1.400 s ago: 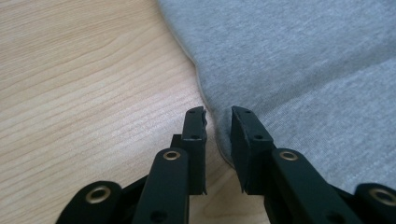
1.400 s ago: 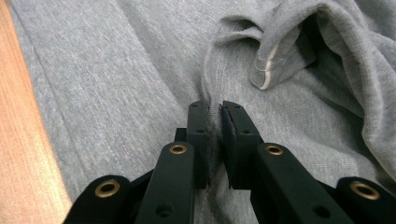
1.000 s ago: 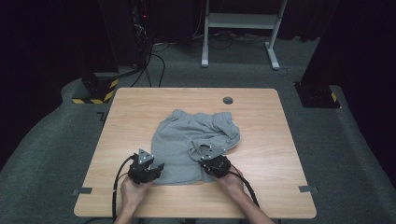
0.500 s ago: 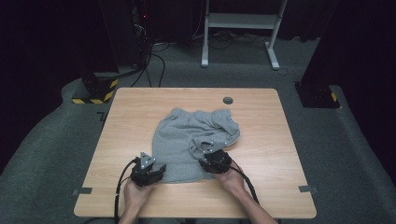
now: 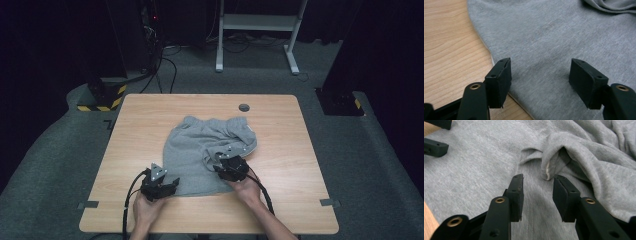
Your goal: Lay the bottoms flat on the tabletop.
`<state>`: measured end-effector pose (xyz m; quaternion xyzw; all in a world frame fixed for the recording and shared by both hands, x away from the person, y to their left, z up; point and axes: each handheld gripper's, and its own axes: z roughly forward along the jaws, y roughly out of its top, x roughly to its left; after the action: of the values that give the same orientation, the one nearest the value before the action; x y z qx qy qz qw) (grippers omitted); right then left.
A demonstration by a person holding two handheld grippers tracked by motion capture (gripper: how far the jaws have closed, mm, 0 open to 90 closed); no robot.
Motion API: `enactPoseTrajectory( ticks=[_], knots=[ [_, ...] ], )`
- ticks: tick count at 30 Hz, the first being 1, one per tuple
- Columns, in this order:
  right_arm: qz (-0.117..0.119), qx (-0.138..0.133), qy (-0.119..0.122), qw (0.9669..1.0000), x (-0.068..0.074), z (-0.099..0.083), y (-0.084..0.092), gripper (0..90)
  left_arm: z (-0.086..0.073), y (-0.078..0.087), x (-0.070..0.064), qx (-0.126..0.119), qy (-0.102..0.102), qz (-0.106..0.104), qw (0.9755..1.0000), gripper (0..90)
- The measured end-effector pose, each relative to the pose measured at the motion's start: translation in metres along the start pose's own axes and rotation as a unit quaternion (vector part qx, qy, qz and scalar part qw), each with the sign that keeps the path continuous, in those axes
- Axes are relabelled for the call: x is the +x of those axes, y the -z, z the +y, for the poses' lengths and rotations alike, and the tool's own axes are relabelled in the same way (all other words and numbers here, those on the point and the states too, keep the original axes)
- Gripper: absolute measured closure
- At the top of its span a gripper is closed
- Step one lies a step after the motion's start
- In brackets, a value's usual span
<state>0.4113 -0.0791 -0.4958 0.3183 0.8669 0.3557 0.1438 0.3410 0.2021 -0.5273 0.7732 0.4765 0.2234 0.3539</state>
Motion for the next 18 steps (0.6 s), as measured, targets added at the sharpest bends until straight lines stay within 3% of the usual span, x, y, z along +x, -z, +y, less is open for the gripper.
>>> enactPoseTrajectory(
  ticks=[10, 18],
  knots=[
    [-0.008, -0.006, -0.027, 0.9996, 0.001, 0.013, -0.013, 64.1, 0.0, 0.0, 0.0, 0.001, 0.0, -0.003, 1.0, 31.9],
    [-0.021, 0.002, -0.01, 0.9997, 0.006, 0.017, -0.021, 85.1, 0.0, 0.0, 0.0, 0.002, -0.001, -0.003, 1.0, 30.4]
  ],
)
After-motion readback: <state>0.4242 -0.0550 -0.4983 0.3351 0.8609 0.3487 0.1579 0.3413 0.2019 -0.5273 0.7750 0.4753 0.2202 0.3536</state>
